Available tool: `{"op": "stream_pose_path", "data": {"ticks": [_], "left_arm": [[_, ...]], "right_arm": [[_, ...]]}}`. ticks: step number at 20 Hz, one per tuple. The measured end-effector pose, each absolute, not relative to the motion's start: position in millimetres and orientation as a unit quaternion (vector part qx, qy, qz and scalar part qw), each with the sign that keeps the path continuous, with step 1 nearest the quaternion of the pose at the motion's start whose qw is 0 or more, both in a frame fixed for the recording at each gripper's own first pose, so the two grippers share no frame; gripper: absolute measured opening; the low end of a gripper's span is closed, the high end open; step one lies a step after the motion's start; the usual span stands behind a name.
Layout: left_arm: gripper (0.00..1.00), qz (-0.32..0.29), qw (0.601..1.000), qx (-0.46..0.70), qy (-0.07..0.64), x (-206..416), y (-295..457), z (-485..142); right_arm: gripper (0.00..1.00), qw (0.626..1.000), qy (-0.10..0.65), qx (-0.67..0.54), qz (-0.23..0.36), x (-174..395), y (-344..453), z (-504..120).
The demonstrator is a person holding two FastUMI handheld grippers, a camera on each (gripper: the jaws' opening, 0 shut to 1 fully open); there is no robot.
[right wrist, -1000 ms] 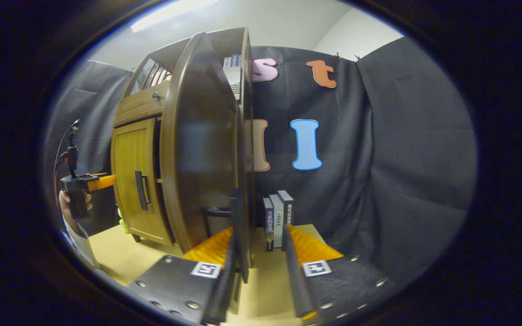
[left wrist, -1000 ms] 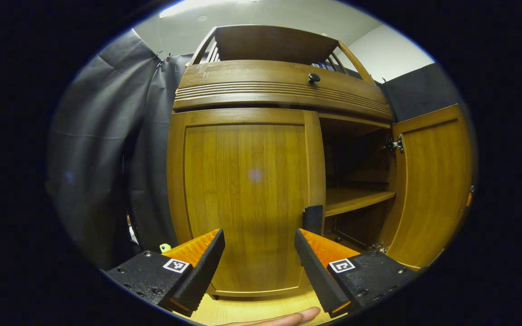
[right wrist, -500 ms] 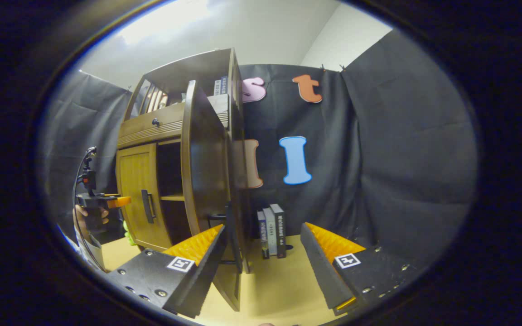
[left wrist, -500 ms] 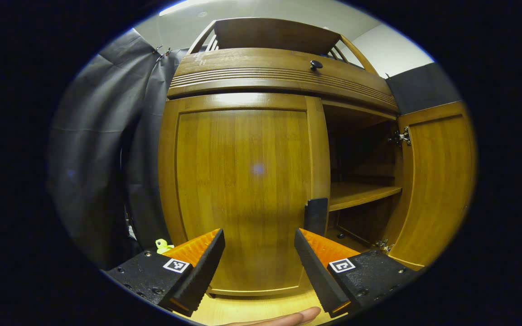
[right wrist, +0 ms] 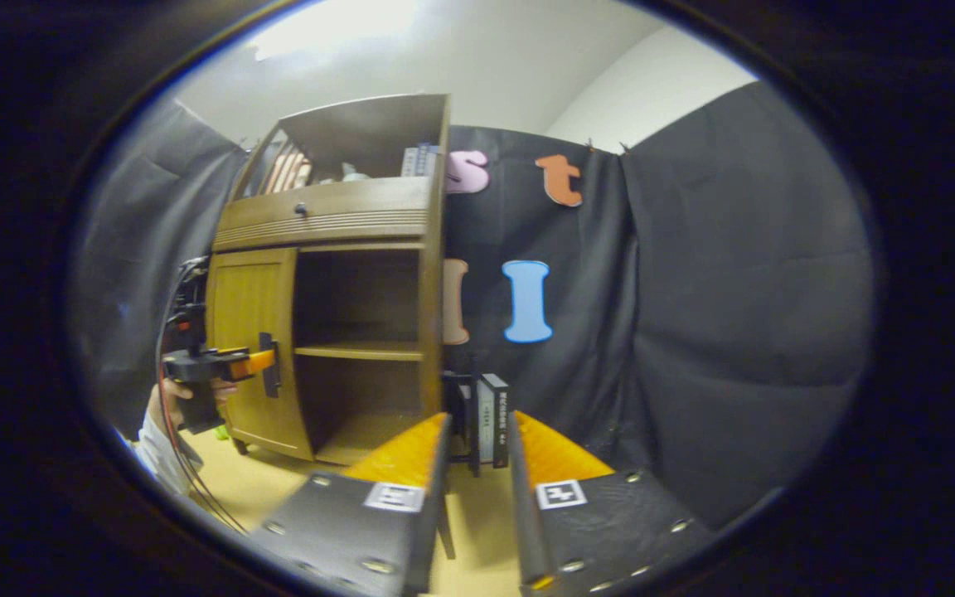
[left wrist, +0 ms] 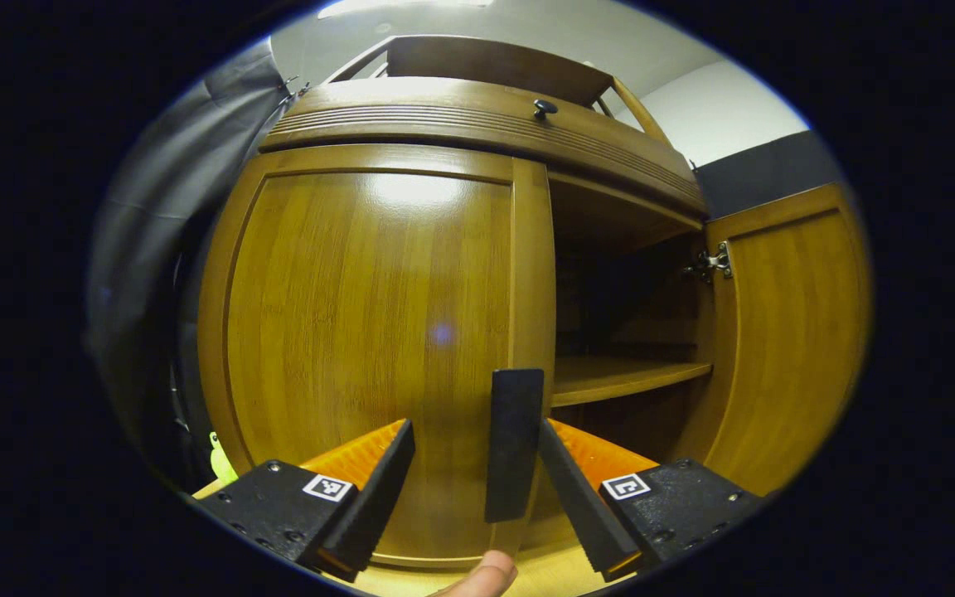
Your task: Open the right door of the double-door shoe cabinet with the right hand, and open the left door with the left hand.
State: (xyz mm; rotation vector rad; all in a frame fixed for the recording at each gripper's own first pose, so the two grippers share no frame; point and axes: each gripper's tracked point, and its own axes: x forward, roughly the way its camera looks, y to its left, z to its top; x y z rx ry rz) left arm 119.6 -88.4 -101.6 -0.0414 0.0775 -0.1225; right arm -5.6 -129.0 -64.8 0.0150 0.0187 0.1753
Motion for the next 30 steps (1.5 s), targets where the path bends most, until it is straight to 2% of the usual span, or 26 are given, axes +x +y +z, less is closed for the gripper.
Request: {"op": "stream_pose_path", "data": {"ticks": [1, 2, 5, 8, 10, 12, 15, 16, 19, 24, 30], "left_arm": [[0.94, -0.058, 0.997, -0.017, 0.042, 121.8, -87.4, -105.9], [0.95, -0.057, 0.997, -0.013, 0.045, 124.3, -87.7, -109.3], [0.96, -0.056, 0.997, -0.015, 0.052, 123.4, -87.9, -115.5], [0.93, -0.060, 0.998, -0.003, 0.027, 126.2, -90.2, -107.9], [0.87, -0.077, 0.997, 0.012, 0.026, 128.0, -99.2, -107.1], [0.67, -0.102, 0.994, 0.013, 0.039, 128.7, -112.0, -112.4], [0.38, -0.103, 0.993, 0.008, 0.058, 131.0, -116.0, -120.7], [0.34, -0.104, 0.993, 0.005, 0.053, 129.9, -115.4, -118.2], [0.34, -0.121, 0.991, -0.013, 0.059, 116.1, -114.6, -117.8], [0.31, -0.169, 0.982, -0.020, 0.080, 90.9, -114.9, -111.4], [0.33, -0.202, 0.973, -0.044, 0.098, 48.4, -104.5, -104.7]], "right_arm": [[0.07, 0.995, 0.005, 0.004, 0.097, -13.9, -116.8, -61.7], [0.07, 0.994, 0.003, 0.006, 0.110, -19.8, -103.1, -58.4], [0.78, 0.990, 0.002, -0.006, 0.144, -36.5, -62.4, -55.6], [0.78, 0.988, 0.000, -0.035, 0.152, -45.9, -38.5, -57.8], [0.99, 0.985, 0.013, -0.040, 0.169, -54.9, -19.1, -69.1], [0.98, 0.983, 0.025, -0.040, 0.176, -62.6, -7.1, -79.4], [0.98, 0.984, 0.029, -0.032, 0.175, -68.8, 6.8, -82.2], [0.98, 0.984, 0.029, -0.033, 0.171, -69.5, 6.5, -83.6], [0.98, 0.986, 0.020, -0.037, 0.160, -72.2, 4.4, -82.3], [0.99, 0.983, 0.013, -0.012, 0.181, -94.1, 8.0, -80.3], [0.99, 0.962, -0.001, 0.083, 0.261, -138.0, 11.7, -50.1]]}}
